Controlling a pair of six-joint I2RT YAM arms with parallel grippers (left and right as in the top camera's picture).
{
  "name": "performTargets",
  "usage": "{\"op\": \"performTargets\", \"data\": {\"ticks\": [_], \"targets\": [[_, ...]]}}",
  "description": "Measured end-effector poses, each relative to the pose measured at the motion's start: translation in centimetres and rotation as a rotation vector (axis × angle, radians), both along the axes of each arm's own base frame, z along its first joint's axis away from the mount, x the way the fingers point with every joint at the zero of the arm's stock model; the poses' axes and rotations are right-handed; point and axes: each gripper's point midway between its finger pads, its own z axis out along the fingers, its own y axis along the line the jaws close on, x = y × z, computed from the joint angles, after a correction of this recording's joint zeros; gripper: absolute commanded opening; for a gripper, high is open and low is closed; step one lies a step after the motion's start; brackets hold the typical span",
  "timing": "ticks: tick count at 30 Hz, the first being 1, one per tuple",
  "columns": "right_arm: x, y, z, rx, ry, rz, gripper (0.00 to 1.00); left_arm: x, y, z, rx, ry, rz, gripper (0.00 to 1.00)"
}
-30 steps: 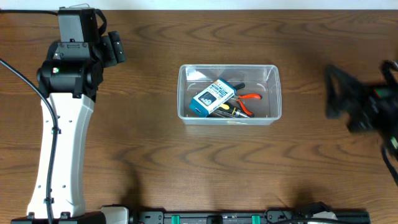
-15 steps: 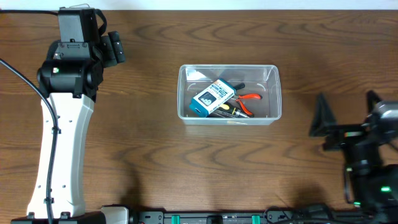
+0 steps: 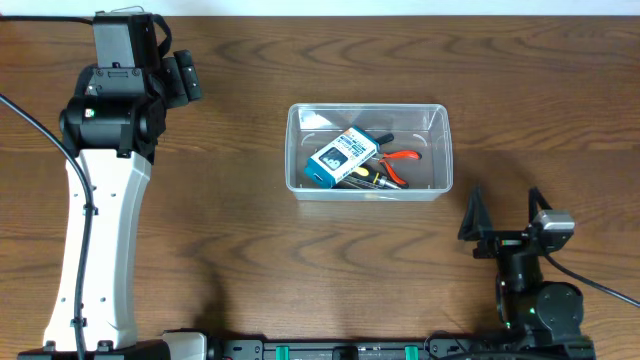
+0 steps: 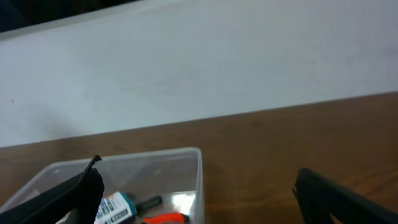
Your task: Pack container
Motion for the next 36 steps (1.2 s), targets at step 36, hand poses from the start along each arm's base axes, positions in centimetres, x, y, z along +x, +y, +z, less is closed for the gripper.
{"op": "performTargets", "data": {"ticks": [36], "targets": [[0.1, 3.2, -6.3, -0.27, 0.036, 0.199, 0.99, 0.0, 0.0, 0.0, 0.0, 0.0, 0.0, 0.98]]}}
